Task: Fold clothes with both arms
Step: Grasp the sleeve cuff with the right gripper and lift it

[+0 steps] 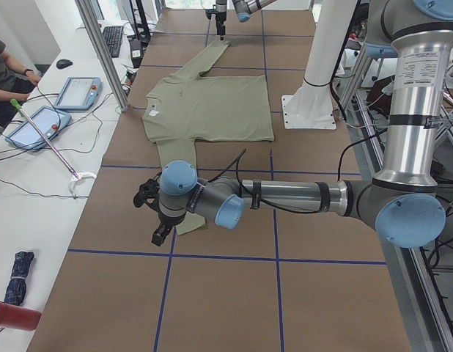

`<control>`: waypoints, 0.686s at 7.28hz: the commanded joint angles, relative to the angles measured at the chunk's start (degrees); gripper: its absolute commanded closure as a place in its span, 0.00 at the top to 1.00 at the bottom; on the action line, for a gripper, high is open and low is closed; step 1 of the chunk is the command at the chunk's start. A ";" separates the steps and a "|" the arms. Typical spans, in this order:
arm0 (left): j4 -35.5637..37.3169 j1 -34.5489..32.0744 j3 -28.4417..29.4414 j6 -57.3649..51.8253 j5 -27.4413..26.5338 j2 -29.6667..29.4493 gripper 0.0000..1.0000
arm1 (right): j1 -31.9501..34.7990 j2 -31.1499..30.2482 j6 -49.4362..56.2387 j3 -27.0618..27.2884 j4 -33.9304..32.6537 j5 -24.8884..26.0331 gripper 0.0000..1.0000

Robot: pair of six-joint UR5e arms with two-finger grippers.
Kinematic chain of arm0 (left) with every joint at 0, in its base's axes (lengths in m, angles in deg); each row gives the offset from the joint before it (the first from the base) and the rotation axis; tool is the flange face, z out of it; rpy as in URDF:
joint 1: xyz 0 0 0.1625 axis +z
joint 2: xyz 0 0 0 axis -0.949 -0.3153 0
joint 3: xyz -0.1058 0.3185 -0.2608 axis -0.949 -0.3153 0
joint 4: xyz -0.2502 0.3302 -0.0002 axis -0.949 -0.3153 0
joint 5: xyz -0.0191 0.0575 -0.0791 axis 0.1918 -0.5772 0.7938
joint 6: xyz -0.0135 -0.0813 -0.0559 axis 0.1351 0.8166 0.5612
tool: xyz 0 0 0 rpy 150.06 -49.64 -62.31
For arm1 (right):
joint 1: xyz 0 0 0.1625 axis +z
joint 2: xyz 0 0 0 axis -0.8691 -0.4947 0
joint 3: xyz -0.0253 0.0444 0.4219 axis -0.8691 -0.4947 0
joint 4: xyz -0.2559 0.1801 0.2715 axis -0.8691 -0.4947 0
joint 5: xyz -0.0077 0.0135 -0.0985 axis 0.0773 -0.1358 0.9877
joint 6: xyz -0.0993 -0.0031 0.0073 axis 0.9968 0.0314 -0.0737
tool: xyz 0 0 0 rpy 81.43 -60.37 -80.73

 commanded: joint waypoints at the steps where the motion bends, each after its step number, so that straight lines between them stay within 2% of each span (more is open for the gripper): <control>1: 0.00 -0.09 0.13 -0.10 0.04 0.09 1.00 | -1.11 -0.18 0.04 -0.15 -0.08 0.58 1.00; 4: 0.00 -0.09 0.21 -0.10 0.04 0.09 1.00 | -1.38 -0.18 -0.13 -0.15 -0.52 1.02 0.99; 5: 0.09 -0.09 0.22 -0.10 0.13 0.09 1.00 | -1.56 -0.18 -0.13 -0.15 -0.61 1.02 0.95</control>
